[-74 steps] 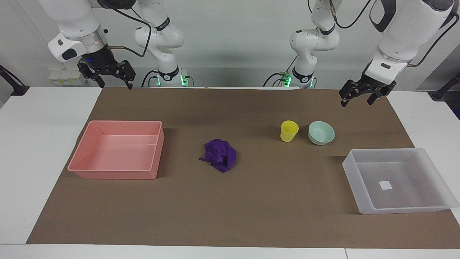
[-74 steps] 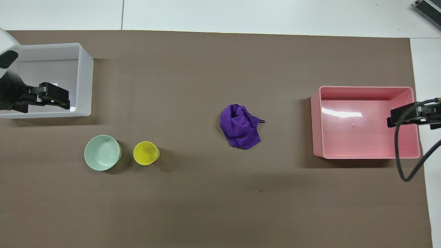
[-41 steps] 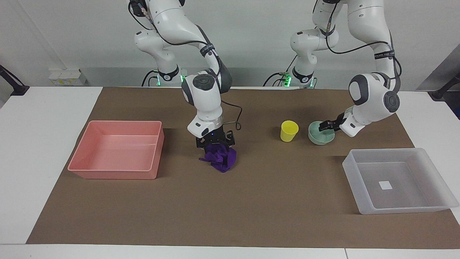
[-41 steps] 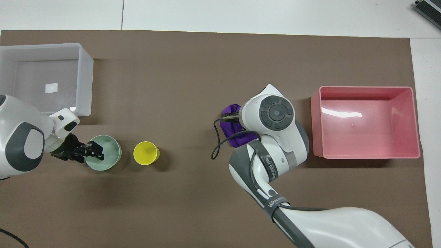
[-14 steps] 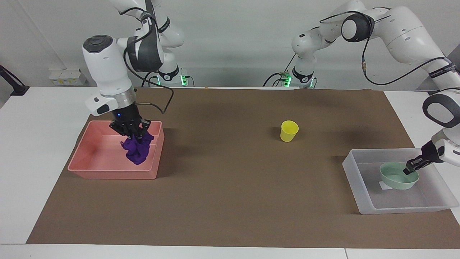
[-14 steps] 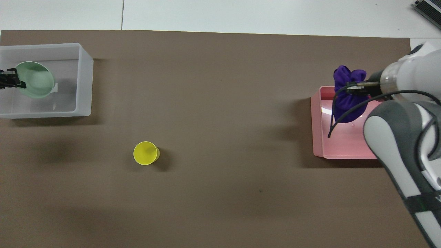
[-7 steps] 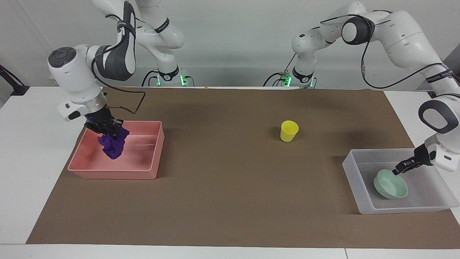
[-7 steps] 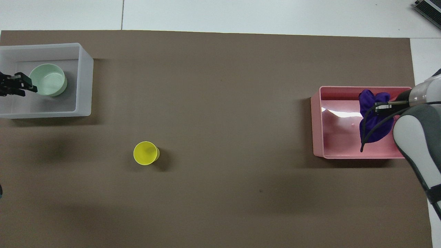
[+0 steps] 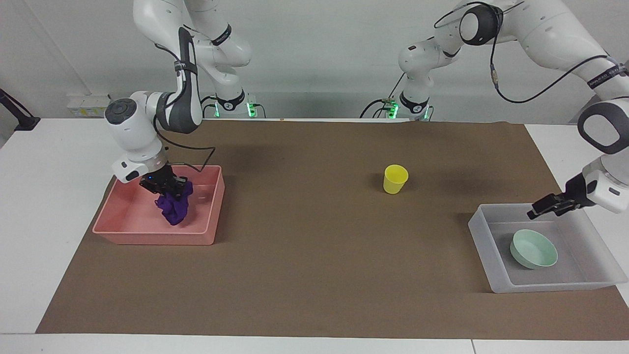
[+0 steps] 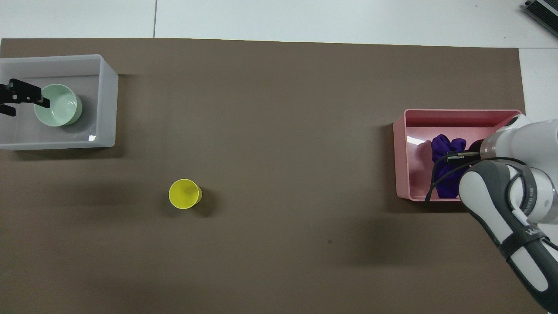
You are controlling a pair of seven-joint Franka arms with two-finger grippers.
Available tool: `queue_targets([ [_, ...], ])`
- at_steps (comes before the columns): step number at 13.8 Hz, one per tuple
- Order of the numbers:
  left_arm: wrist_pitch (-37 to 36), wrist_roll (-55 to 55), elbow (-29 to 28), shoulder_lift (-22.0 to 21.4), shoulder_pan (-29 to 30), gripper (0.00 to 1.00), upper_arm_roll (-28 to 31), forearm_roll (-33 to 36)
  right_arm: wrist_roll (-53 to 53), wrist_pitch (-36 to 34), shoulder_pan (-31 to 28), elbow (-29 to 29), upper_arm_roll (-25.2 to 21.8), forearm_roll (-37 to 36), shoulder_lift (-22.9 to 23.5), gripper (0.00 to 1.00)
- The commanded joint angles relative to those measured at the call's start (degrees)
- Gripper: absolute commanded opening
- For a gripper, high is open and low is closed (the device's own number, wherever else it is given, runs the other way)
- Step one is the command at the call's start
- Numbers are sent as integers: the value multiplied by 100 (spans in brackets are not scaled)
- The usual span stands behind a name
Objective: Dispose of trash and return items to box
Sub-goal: 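Release the cloth and withdraw the right gripper while the left gripper grasps the cup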
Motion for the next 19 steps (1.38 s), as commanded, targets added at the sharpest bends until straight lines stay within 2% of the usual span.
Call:
queue_targets([
  [1,-861,-259,-342,-514,-520,100,72,84,0,116,-150,-34,60,59,-18,100],
  [2,-1011,-268,-621,-759,-651,100,55,32,43,116,-116,45,60,50,-44,100],
  [4,-891,-329,-1569,-1304,-1064,100,63,-353,183,-42,-54,282,94,50,-150,100],
  [6,1,-338,-2893,-1971,-1293,100,63,-609,858,-183,191,327,147,15,-281,100],
  [7,537,-347,-3492,-2166,-1477,100,63,-628,1174,-261,410,327,139,-38,-352,100],
  [8,873,-373,-3942,-2290,-1679,100,55,-645,1473,-393,569,335,139,-47,-448,100],
  [10,1095,-382,-4349,-2300,-2057,100,63,-681,1870,-718,885,371,139,-47,-694,100],
  [11,1462,-391,-4586,-2282,-2102,100,55,-716,1976,-946,982,458,139,-47,-817,100],
  [12,1935,-391,-4936,-2317,-2181,100,55,-855,2038,-1287,1044,676,147,-47,-896,100],
  [14,2204,-391,-5133,-2326,-2287,100,55,-900,2004,-2130,1080,1378,147,-47,-906,100],
  [15,2204,-391,-5133,-2317,-2296,94,55,-909,1978,-2543,1071,1703,147,-47,-897,100],
  [16,2230,-391,-5133,-2248,-2288,51,63,-901,1969,-2843,1071,1968,147,-38,-906,100],
  [17,2317,-382,-5098,-2125,-2235,25,55,-909,1916,-3133,1063,2240,139,-30,-923,100],
  [19,2319,-391,-4967,-1896,-2287,0,63,-1023,1697,-3810,1001,2864,86,41,-941,100],
])
